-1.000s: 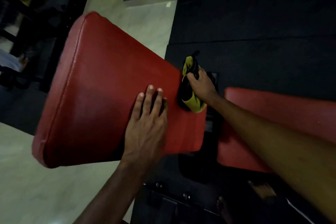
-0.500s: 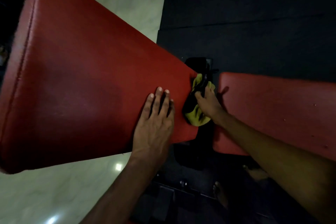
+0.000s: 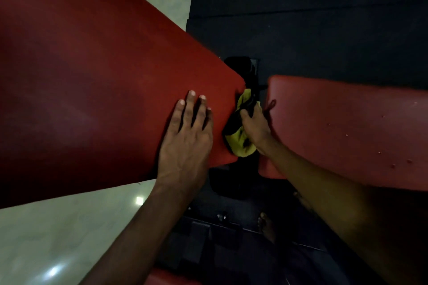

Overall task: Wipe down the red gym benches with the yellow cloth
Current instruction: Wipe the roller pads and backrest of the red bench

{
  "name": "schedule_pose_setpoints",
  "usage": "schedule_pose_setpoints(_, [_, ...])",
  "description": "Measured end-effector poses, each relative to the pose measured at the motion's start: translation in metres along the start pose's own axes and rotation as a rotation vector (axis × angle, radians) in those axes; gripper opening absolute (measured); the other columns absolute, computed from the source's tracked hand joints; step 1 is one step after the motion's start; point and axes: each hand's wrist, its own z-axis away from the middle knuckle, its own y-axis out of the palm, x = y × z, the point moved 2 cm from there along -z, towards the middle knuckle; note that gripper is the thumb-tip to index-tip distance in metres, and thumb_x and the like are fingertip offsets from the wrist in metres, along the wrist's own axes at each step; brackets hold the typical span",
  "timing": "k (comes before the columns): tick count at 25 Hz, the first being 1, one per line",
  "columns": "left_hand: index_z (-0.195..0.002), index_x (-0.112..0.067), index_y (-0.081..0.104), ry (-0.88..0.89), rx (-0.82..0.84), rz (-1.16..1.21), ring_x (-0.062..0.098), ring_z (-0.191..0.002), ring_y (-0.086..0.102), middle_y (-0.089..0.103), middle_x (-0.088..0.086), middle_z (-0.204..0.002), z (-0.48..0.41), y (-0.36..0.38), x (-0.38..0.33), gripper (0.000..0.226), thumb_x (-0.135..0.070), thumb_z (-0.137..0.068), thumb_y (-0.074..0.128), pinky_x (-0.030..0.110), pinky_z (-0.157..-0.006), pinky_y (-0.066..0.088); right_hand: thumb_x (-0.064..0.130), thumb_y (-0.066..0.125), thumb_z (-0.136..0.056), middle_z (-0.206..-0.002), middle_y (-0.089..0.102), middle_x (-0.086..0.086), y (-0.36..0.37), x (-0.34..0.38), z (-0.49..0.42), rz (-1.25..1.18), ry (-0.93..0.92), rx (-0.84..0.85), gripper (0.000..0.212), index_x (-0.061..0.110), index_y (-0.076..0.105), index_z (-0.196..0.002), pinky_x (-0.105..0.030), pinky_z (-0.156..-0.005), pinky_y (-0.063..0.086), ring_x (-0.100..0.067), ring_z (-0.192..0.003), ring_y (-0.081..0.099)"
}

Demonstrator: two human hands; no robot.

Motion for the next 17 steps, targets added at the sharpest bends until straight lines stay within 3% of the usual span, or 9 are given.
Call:
schedule_pose_setpoints(4, [-0.160, -0.007, 0.003, -0.040, 0.033, 0.019, 0.038, -0.152, -0.020, -0.011, 0.015, -0.168, -0.004, -0.002, -0.008, 0.072, -0.032, -0.102, 0.039, 0.048, -0.117, -0.020, 0.034, 0.047, -0.102, -0.152, 0.046, -0.006, 0.014, -0.050, 0.058, -0.021, 0.043, 0.119, 0.062, 0.019, 0.024, -0.157, -0.040, -0.115, 0.037, -0.027, -0.137, 0.047])
schedule_pose_setpoints(7, [-0.159, -0.007, 0.006, -0.012, 0.052, 0.029, 0.035, -0.153, -0.019, -0.008, 0.014, -0.168, -0.001, 0.003, -0.013, 0.068, -0.027, -0.103, 0.038, 0.047, -0.119, -0.018, 0.042, 0.049, -0.090, -0.143, 0.055, -0.004, 0.024, -0.069, 0.060, -0.164, 0.055, 0.116, 0.065, 0.023, 0.039, -0.152, -0.043, -0.113, 0.041, -0.024, -0.131, 0.053])
schedule_pose_setpoints(9, [-0.159, -0.005, 0.007, 0.037, 0.096, 0.028, 0.034, -0.153, -0.017, -0.006, 0.013, -0.168, 0.004, 0.008, -0.016, 0.068, -0.024, -0.102, 0.039, 0.048, -0.120, -0.016, 0.049, 0.050, -0.083, -0.133, 0.063, -0.002, 0.027, -0.071, 0.047, -0.291, 0.144, 0.079, 0.065, 0.025, 0.051, -0.144, -0.044, -0.110, 0.045, -0.022, -0.122, 0.060])
schedule_pose_setpoints(13, [-0.159, -0.004, 0.012, 0.081, 0.111, 0.040, 0.033, -0.154, -0.015, -0.001, 0.013, -0.169, 0.014, 0.012, -0.016, 0.070, -0.022, -0.099, 0.043, 0.046, -0.122, -0.015, 0.033, 0.053, -0.100, -0.123, 0.068, -0.004, 0.029, -0.077, 0.067, -0.441, 0.257, 0.086, 0.039, 0.018, 0.058, -0.135, -0.044, -0.106, 0.049, -0.022, -0.113, 0.064])
schedule_pose_setpoints(17, [-0.158, -0.006, 0.016, 0.106, 0.156, 0.055, 0.033, -0.154, -0.016, -0.003, 0.012, -0.169, 0.011, 0.009, -0.015, 0.068, -0.026, -0.099, 0.044, 0.047, -0.123, -0.014, 0.044, 0.057, -0.098, -0.117, 0.072, -0.012, 0.039, -0.085, 0.084, -0.741, 0.504, 0.158, 0.048, 0.012, 0.059, -0.134, -0.043, -0.092, 0.057, -0.029, -0.107, 0.069])
